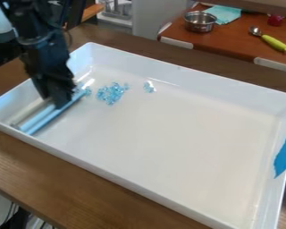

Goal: Sweep into pile

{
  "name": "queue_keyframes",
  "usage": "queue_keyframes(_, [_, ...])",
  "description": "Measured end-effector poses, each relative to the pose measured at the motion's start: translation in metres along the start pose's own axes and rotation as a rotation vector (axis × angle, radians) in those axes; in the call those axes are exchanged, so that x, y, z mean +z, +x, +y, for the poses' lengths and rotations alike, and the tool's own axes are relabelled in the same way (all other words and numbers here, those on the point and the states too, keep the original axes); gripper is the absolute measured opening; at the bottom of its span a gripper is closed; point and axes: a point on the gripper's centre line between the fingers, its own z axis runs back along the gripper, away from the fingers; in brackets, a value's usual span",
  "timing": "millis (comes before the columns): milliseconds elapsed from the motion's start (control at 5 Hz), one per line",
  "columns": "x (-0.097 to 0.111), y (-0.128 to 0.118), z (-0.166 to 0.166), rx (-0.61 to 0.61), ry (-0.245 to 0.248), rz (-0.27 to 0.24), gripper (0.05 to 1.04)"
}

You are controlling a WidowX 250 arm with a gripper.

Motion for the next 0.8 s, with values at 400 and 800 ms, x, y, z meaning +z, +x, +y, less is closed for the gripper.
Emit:
queue_keyframes(400, [0.026,0.016,-0.025,0.084,-0.105,-0.013,0.363])
queue_keyframes(800, [0.058,0.081,-0.102,0.222,-0.189,0.000,0.363])
